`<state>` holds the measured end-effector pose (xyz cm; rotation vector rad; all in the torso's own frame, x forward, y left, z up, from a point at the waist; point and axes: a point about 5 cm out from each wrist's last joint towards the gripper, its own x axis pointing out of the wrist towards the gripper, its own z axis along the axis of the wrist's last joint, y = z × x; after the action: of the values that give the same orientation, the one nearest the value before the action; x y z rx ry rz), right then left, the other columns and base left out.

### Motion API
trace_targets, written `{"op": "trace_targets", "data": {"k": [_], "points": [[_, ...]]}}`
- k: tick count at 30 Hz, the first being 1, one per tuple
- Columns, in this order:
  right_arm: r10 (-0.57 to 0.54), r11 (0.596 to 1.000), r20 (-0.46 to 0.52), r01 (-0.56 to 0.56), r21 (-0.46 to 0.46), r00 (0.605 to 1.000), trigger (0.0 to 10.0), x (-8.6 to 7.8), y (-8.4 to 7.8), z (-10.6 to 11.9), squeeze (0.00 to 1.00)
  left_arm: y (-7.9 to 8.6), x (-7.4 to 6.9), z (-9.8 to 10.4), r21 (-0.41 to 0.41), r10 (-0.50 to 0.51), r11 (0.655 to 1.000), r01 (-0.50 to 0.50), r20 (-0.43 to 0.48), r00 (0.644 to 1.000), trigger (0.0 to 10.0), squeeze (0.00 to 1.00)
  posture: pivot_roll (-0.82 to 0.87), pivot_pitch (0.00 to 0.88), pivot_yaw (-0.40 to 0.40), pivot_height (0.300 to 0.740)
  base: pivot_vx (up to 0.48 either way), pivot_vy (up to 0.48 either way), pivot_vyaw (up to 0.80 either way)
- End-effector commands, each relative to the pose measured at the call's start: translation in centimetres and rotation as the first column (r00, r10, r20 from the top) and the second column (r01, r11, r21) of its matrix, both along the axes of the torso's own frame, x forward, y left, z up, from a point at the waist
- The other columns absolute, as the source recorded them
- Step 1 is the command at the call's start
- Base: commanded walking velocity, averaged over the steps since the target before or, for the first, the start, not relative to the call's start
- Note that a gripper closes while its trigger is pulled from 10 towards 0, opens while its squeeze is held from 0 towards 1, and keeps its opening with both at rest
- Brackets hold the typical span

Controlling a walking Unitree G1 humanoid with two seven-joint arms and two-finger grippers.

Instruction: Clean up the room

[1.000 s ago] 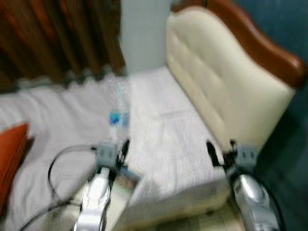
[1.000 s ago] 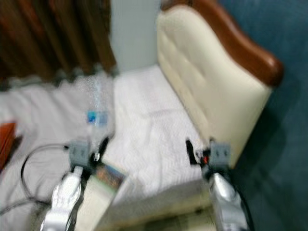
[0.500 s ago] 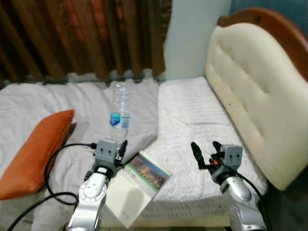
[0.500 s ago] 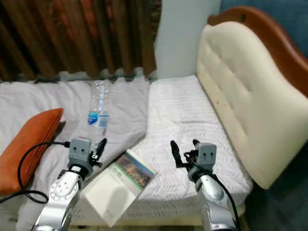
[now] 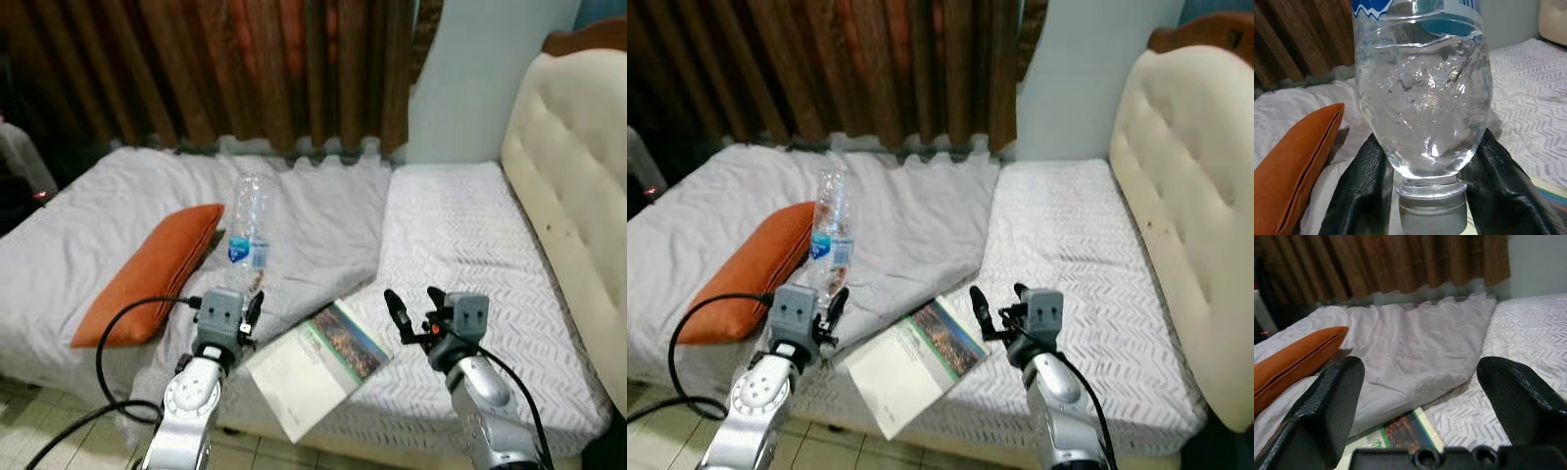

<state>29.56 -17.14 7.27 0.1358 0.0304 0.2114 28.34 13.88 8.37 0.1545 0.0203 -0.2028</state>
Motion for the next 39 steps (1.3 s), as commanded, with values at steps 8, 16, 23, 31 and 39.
{"op": "trace_targets", "data": {"k": [8,16,23,31,39], "points": [[0.005,1.000,-0.007,-0.005,-0.005,1.000,10.0,0.0,-0.4,-0.1,0.00,-0.5,0.5,1.2,-0.043,-0.021,0.999,0.024,0.058,0.998,10.0,0.00,-0.01,0.000,0.065,0.740,0.000,-0.180,0.55],[-0.015,0.998,0.047,0.017,-0.052,0.999,10.0,-0.5,-0.9,0.2,0.00,0.7,0.3,1.0,-0.014,0.057,0.998,-0.056,0.065,0.996,10.0,0.00,-0.02,0.000,0.065,0.740,0.000,0.000,0.55],[-0.022,0.989,0.132,0.041,-0.143,0.991,10.0,-1.7,-1.6,0.8,0.00,2.7,-2.1,2.0,0.022,0.183,0.982,-0.189,0.167,0.969,10.0,0.00,0.00,0.000,0.033,0.740,0.000,0.000,0.55],[0.054,0.995,0.012,-0.053,-0.089,0.998,10.0,-0.9,-0.6,-0.8,0.00,0.0,-1.0,1.2,0.034,0.105,0.994,-0.108,0.068,0.992,10.0,0.00,0.03,0.000,0.016,0.740,0.000,0.000,0.55],[0.097,0.991,0.013,-0.095,-0.092,0.995,10.0,-0.1,0.1,-0.5,0.00,1.0,-0.5,1.7,0.042,0.114,0.992,-0.118,0.092,0.989,10.0,0.00,0.04,0.000,0.020,0.740,0.000,0.000,0.55]]}}
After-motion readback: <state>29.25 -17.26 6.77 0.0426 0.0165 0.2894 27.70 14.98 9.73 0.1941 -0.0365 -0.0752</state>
